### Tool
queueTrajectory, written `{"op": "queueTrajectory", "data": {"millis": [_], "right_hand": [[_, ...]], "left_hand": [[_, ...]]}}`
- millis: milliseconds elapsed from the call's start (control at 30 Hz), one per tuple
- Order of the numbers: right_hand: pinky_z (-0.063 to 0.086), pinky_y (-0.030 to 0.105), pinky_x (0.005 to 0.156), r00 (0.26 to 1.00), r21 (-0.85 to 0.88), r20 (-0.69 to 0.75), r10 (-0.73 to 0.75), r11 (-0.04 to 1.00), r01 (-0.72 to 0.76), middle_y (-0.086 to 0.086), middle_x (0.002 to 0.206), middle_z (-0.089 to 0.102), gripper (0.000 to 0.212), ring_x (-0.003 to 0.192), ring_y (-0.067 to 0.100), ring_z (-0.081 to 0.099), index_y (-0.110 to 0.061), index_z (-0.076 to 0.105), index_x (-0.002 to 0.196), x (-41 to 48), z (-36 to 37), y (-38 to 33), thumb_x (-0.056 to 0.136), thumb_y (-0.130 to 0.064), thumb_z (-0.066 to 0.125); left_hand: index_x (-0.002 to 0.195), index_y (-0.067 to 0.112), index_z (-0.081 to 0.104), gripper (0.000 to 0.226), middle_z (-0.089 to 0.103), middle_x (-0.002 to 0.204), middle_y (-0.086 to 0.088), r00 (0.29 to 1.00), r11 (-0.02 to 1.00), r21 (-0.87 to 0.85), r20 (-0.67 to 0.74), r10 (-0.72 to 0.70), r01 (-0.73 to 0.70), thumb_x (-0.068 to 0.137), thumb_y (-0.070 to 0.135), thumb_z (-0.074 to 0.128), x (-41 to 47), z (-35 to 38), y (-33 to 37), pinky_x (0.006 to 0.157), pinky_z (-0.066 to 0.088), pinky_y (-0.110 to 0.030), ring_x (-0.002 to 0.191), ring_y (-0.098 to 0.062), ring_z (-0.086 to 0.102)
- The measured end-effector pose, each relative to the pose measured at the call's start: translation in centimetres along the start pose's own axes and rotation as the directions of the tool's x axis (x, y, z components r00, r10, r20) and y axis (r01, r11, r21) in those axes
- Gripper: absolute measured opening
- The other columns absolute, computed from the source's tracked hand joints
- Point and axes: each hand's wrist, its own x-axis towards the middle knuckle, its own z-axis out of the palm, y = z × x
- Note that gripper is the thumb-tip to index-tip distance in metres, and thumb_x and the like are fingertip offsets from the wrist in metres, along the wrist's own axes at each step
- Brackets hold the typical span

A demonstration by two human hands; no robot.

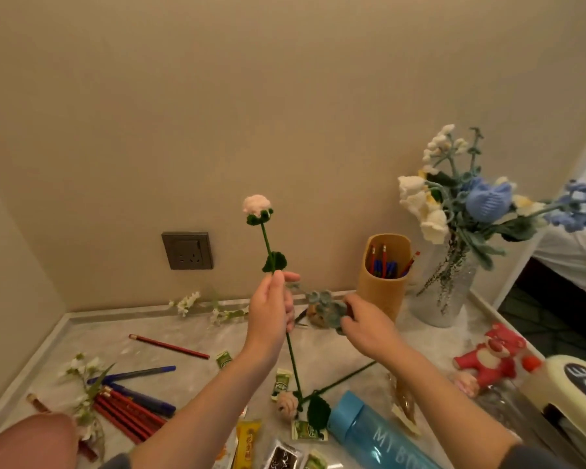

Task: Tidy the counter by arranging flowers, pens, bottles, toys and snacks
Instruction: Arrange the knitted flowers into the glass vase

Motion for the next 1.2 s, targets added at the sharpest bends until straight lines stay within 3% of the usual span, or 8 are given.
{"op": "queueTrajectory", "data": {"millis": [200,300,433,733,867,1033,1133,1200], "right_hand": [[0.038,0.029,0.058,0.962,0.542,-0.222,0.156,0.84,-0.011,0.001,0.077,0.059,0.015,0.07,0.017,0.054,-0.007,0.059,0.09,-3.0,-6.4,-0.3,0.094,-0.013,0.046],[0.035,0.017,0.049,0.94,0.678,-0.274,0.203,0.734,0.039,-0.012,0.061,0.057,0.02,0.054,0.004,0.05,-0.011,0.063,0.084,-5.3,-10.3,0.4,0.093,-0.009,0.046],[0.037,0.018,0.044,0.903,0.776,-0.347,0.252,0.619,0.125,-0.004,0.061,0.057,0.02,0.051,0.005,0.05,-0.008,0.06,0.081,-8.4,-15.5,2.2,0.09,0.0,0.045],[0.053,0.02,0.065,0.803,0.634,-0.566,0.188,0.722,0.278,-0.005,0.08,0.07,0.022,0.073,0.004,0.065,-0.025,0.067,0.09,-9.9,-23.6,8.9,0.093,-0.006,0.058],[0.055,0.033,0.081,0.705,0.481,-0.697,0.134,0.816,0.321,-0.007,0.087,0.069,0.011,0.086,0.01,0.066,-0.029,0.065,0.089,-8.4,-26.1,11.0,0.093,-0.019,0.063],[0.042,0.006,0.066,0.634,0.366,-0.772,0.05,0.85,0.378,-0.02,0.081,0.063,0.016,0.079,-0.007,0.059,-0.037,0.057,0.088,-5.9,-27.1,11.1,0.095,-0.023,0.061],[0.04,0.008,0.062,0.631,0.317,-0.776,0.006,0.869,0.381,-0.018,0.082,0.062,0.012,0.078,-0.004,0.059,-0.034,0.056,0.094,-4.3,-27.1,10.8,0.095,-0.022,0.058],[0.044,0.016,0.063,0.631,0.277,-0.776,-0.026,0.884,0.377,-0.017,0.081,0.062,0.012,0.077,0.0,0.059,-0.033,0.056,0.096,-3.3,-27.2,10.7,0.097,-0.022,0.056]], "left_hand": [[0.104,0.022,0.056,0.027,0.037,0.054,0.01,0.989,0.988,-0.074,0.049,0.136,-0.133,0.103,0.034,0.032,-1.4,5.4,1.6,0.04,0.027,-0.021,0.045,-0.007,0.031],[0.102,0.023,0.054,0.023,0.038,0.054,0.009,0.977,0.977,-0.097,0.086,0.196,-0.188,0.104,0.029,0.032,-2.1,9.3,2.3,0.039,0.029,-0.02,0.044,-0.007,0.032],[0.099,0.02,0.052,0.022,0.046,0.058,0.005,0.958,0.959,-0.15,0.122,0.258,-0.239,0.105,0.023,0.03,-3.5,15.2,2.8,0.042,0.035,-0.023,0.048,-0.011,0.039],[0.099,0.021,0.054,0.021,0.061,0.072,0.006,0.92,0.935,-0.153,0.185,0.345,-0.319,0.104,0.014,0.035,-4.0,24.7,2.4,0.06,0.049,-0.024,0.063,-0.016,0.055],[0.098,0.024,0.054,0.019,0.06,0.099,0.0,0.955,0.965,-0.016,0.143,0.261,-0.262,0.103,0.02,0.036,-2.7,27.5,1.0,0.073,0.054,-0.029,0.082,-0.014,0.065],[0.136,0.017,0.043,0.035,0.035,0.136,-0.004,0.99,0.958,0.257,0.098,0.106,-0.128,0.104,0.026,0.032,-0.5,29.6,-1.5,0.098,0.048,-0.04,0.119,-0.022,0.05],[0.142,0.02,0.037,0.039,0.044,0.138,-0.003,0.988,0.97,0.233,0.15,0.04,-0.074,0.104,0.023,0.034,0.7,30.4,-1.9,0.11,0.037,-0.044,0.128,-0.02,0.044],[0.129,0.021,0.044,0.027,0.05,0.131,0.005,0.982,0.972,0.225,0.185,0.029,-0.071,0.104,0.02,0.035,1.5,30.8,-1.9,0.108,0.036,-0.034,0.123,-0.013,0.046]]}}
